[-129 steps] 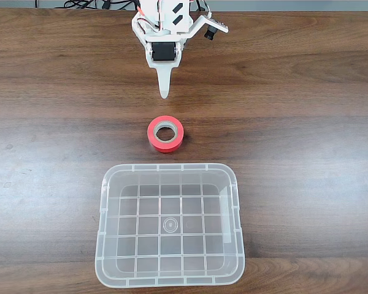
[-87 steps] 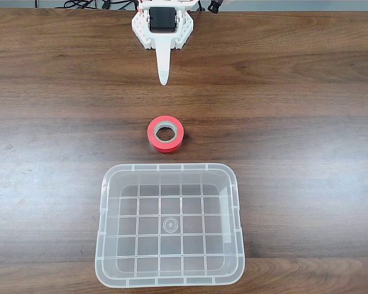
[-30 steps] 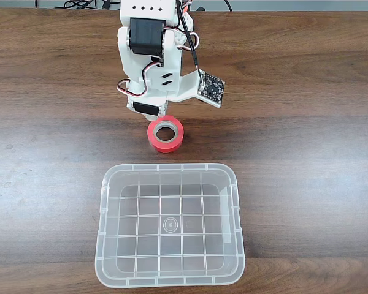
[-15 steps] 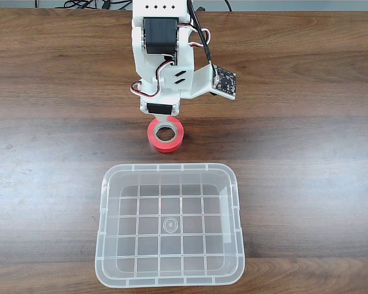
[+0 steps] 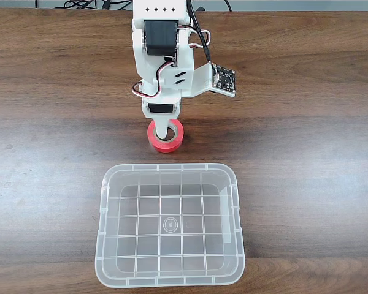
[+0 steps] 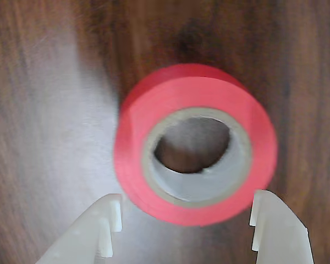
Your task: Grab the tape and place it in the box.
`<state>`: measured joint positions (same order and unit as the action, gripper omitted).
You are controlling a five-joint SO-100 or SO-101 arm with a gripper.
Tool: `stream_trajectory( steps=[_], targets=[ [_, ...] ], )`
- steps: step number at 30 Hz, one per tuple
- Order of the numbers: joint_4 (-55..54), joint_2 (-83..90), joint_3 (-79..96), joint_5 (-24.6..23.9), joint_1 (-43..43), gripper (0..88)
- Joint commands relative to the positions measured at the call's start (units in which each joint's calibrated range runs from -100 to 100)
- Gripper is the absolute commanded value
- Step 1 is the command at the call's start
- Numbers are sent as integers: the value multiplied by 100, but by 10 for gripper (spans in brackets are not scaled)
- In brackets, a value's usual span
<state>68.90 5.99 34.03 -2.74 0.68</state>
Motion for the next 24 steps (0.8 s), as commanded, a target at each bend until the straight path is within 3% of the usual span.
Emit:
stream_trajectory(
  steps=[1, 17, 24],
  targets=[
    [-357, 399, 483, 121, -9, 229],
    [-1094, 294, 833, 126, 13, 222],
    [-1094, 294, 833, 132, 13, 47]
  ],
)
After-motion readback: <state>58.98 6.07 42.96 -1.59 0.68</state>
